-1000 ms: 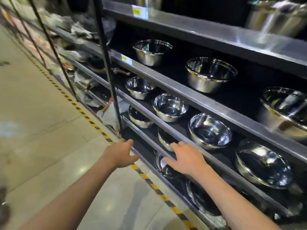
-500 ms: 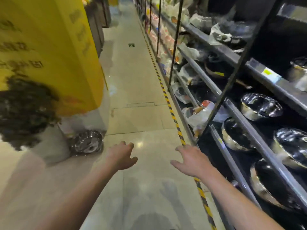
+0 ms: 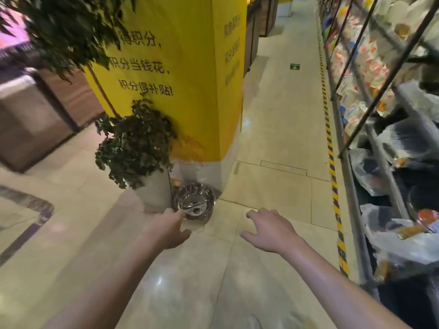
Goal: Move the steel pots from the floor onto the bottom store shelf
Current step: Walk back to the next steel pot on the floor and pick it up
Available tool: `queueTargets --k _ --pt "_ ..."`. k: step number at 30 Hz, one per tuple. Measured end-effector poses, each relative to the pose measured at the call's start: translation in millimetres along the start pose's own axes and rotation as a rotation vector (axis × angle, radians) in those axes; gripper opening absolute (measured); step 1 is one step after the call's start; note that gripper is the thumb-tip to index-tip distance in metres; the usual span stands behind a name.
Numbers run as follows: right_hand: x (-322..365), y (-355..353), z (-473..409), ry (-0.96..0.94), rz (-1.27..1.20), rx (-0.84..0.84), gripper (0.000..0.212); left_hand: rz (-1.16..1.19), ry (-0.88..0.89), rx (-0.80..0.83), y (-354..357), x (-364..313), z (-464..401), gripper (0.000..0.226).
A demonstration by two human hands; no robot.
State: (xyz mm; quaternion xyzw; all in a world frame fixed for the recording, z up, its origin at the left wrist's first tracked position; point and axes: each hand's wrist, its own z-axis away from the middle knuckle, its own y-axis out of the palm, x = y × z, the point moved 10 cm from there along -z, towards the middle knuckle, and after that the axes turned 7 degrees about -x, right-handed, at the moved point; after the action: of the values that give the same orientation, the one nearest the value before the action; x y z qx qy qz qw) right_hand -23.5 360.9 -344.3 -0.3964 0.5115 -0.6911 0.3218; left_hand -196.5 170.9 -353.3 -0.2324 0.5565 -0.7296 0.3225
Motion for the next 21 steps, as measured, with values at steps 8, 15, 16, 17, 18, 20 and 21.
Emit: queueTargets --k 8,15,16,17,18,20,21 --pt "57.9 -3.3 -150.6 -0.223 0.098 0.055 0.058 0.085 -0.174 -0.018 -3.9 74.1 -65.8 0.056" --pt "92.5 47.4 -276.2 -0.232 0.136 0.114 0.058 0.152 -0.221 0.102 35.0 152.6 -170.9 0.058" --pt "94.2 55.0 -295.9 -0.223 0.139 0.119 0.058 0.155 -0.218 0.109 39.1 164.5 -190.9 0.056" --pt "95.4 61.6 -315.9 -0.212 0.139 0.122 0.058 0.155 -0.215 0.119 42.9 175.7 -211.2 0.056" --pt "96.2 67.5 -335.2 -0.198 0.131 0.130 0.058 0.160 -0.214 0.138 47.1 185.5 -229.8 0.057" --pt "96.9 81.8 -369.0 -0.169 0.099 0.143 0.059 0.180 -0.216 0.188 60.0 200.1 -260.2 0.060" --pt "97.4 91.2 -384.4 -0.160 0.088 0.147 0.060 0.190 -0.221 0.206 68.7 206.7 -274.3 0.060"
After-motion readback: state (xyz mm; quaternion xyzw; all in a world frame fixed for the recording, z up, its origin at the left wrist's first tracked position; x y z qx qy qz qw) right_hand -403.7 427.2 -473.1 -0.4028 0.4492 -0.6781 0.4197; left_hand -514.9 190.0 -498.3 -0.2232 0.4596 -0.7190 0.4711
